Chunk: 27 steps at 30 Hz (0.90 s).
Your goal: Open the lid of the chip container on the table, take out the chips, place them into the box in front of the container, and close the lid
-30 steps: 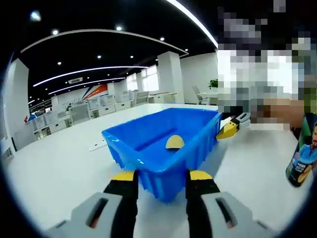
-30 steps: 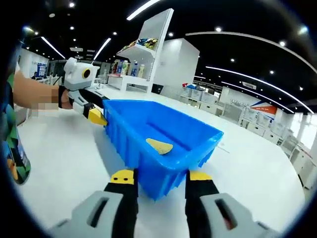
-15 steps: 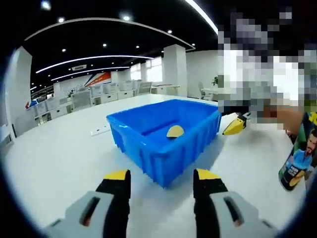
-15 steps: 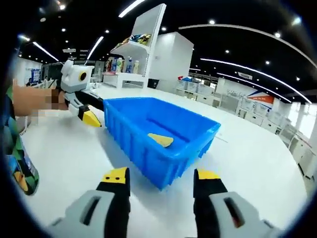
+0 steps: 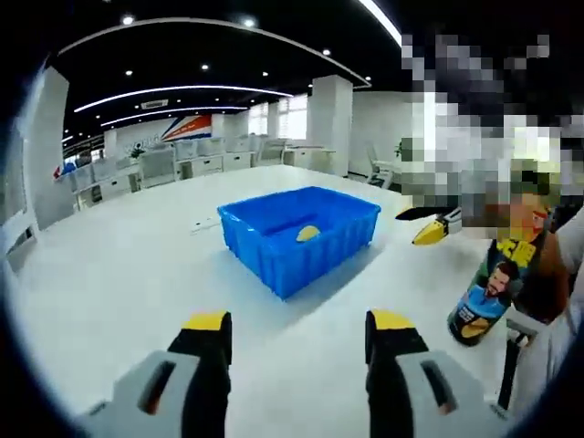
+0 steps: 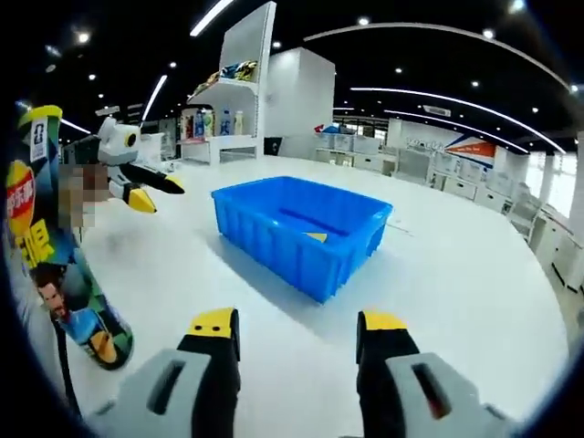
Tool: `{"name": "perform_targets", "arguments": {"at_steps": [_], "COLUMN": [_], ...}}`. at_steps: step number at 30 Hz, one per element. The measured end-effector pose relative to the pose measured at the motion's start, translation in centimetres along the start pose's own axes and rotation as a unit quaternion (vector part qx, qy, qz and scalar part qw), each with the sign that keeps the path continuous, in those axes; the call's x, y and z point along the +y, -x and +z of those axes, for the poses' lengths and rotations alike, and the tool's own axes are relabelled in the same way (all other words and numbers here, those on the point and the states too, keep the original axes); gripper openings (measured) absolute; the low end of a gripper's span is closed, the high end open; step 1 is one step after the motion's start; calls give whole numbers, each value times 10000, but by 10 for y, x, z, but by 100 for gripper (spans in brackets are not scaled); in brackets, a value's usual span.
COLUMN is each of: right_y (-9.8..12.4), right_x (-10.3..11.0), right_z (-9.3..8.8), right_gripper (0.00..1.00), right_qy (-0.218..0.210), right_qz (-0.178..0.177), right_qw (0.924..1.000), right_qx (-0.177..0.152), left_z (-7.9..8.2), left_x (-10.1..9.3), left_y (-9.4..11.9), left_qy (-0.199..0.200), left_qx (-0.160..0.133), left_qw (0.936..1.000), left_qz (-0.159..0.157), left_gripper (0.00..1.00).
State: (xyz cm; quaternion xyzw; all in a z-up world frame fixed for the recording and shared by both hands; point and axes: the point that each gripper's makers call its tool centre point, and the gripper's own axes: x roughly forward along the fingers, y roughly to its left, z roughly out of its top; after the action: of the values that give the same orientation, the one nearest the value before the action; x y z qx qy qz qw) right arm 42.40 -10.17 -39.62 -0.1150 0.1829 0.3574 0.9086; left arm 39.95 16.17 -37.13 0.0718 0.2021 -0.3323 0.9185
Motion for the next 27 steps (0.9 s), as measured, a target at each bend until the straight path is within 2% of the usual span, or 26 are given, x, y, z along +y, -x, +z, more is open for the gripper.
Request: {"name": "perform_targets", "arguments": {"at_steps": [8, 15, 18, 21, 23, 27], "right_y": [45, 85, 99, 115, 125, 135], "right_x": [14, 31, 41, 50, 49, 46], "right_z": [-20, -18, -16, -8, -4, -10], "right_gripper": [56, 55, 55, 55, 55, 54], "right_qy": [50, -162, -250, -442, -601, -543], "right_qz": [-11, 161, 211, 377, 326, 128], "right_qw": [9994, 9995, 9994, 9982, 9971, 9982], "right_qx": [333, 195, 105, -159, -320, -197], "left_z": [-28, -46, -48, -50, -49, -47], "left_x": [-31, -52, -65, -77, -81, -92], "left_y": [44, 67, 76, 86, 91, 105], "left_qy": [-85, -161, -97, -227, -256, -172], "left_qx": [424, 610, 597, 656, 637, 469], "left_qw": [9990, 9980, 9980, 9973, 9974, 9986], "left_qz": [-107, -95, -204, -223, -194, -145], "left_gripper": [63, 64, 65, 65, 65, 65]}}
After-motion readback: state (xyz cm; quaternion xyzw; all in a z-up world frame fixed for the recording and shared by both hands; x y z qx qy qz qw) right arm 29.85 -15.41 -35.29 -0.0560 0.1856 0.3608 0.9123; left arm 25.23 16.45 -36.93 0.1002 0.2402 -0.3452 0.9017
